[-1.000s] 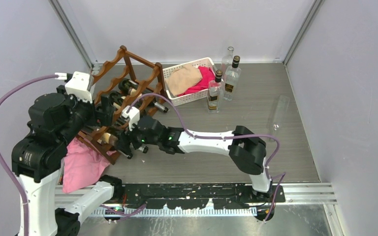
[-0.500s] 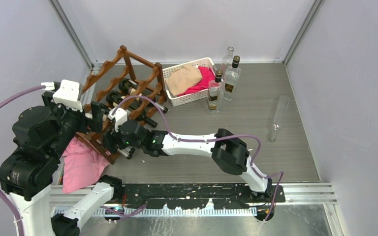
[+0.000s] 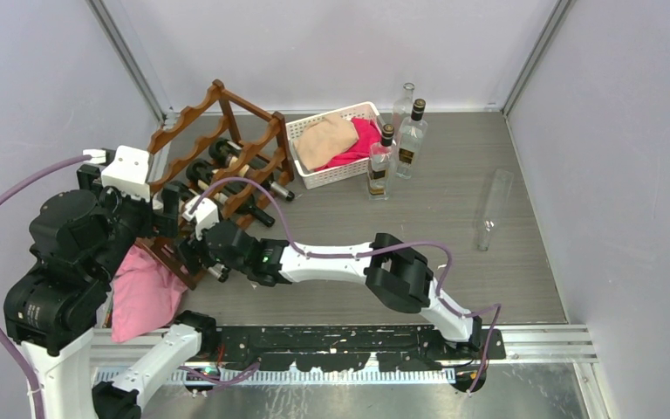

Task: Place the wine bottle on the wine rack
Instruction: Place the wine bottle in the wine rack.

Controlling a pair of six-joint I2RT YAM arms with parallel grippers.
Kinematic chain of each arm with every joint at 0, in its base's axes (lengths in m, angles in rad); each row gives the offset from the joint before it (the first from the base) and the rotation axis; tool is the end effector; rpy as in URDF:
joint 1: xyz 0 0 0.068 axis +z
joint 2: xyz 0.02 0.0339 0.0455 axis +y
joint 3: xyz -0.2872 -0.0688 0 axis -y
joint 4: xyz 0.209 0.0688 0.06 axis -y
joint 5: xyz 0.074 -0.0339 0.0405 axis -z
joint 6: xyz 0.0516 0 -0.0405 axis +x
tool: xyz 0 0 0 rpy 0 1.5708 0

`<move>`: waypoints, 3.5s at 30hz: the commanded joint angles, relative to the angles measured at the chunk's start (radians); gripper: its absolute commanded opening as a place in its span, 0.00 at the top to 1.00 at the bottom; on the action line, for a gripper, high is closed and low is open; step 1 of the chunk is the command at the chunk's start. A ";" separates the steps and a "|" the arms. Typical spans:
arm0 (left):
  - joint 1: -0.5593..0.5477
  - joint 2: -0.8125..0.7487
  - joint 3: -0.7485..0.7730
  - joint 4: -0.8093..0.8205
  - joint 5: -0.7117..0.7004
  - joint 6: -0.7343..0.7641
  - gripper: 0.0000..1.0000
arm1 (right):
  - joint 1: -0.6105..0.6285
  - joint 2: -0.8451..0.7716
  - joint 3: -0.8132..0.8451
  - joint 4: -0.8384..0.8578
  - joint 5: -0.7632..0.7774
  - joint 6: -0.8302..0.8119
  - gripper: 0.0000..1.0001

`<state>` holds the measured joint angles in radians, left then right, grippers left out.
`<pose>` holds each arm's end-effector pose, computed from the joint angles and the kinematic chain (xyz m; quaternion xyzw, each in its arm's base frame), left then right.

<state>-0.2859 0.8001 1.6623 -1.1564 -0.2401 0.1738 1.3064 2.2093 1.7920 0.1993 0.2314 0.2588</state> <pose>0.0314 0.0035 0.4813 0.1122 0.7926 0.0629 0.5960 0.1494 0.5064 0.2874 -0.3249 0.7069 0.3746 0.5044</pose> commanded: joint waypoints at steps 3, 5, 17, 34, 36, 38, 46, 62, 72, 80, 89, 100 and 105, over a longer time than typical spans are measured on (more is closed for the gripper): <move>0.001 -0.037 -0.014 0.039 -0.001 0.023 0.12 | 0.010 -0.044 0.080 0.345 0.078 -0.083 0.99; 0.001 -0.043 -0.013 0.034 0.009 0.018 0.14 | 0.015 -0.042 0.083 0.345 0.099 -0.077 0.98; 0.001 -0.078 -0.024 0.016 0.040 -0.015 0.16 | 0.028 0.031 0.152 0.343 0.189 -0.047 0.97; 0.001 -0.105 -0.036 0.007 0.054 -0.028 0.16 | 0.054 0.124 0.213 0.391 0.196 -0.078 0.83; 0.001 -0.105 -0.036 0.007 0.057 -0.027 0.16 | 0.052 0.124 0.208 0.386 0.199 -0.077 0.77; 0.001 -0.108 -0.035 0.007 0.058 -0.026 0.16 | 0.049 0.120 0.200 0.385 0.198 -0.076 0.71; 0.001 -0.110 -0.029 0.010 0.059 -0.019 0.16 | 0.020 0.116 0.176 0.400 0.164 -0.082 0.45; 0.001 -0.097 -0.019 0.007 0.054 -0.049 0.16 | -0.015 0.102 0.152 0.395 0.135 -0.042 0.37; 0.001 -0.094 -0.058 0.010 -0.007 -0.278 0.15 | -0.019 0.096 0.159 0.345 0.105 -0.007 0.27; 0.001 -0.095 -0.060 0.014 -0.021 -0.302 0.15 | -0.027 0.086 0.155 0.316 0.100 0.010 0.23; 0.001 -0.096 -0.043 0.014 -0.016 -0.313 0.16 | -0.031 0.081 0.152 0.284 0.106 0.030 0.19; 0.001 -0.093 -0.032 0.019 0.000 -0.323 0.16 | -0.035 0.076 0.154 0.244 0.091 0.059 0.18; 0.001 -0.094 -0.030 0.023 0.005 -0.329 0.16 | -0.037 0.074 0.153 0.223 0.088 0.071 0.17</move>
<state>-0.2859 0.6998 1.6009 -1.1717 -0.2432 -0.1356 1.2991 2.3512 1.9144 0.3706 0.2939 0.2424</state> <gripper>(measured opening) 0.840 0.829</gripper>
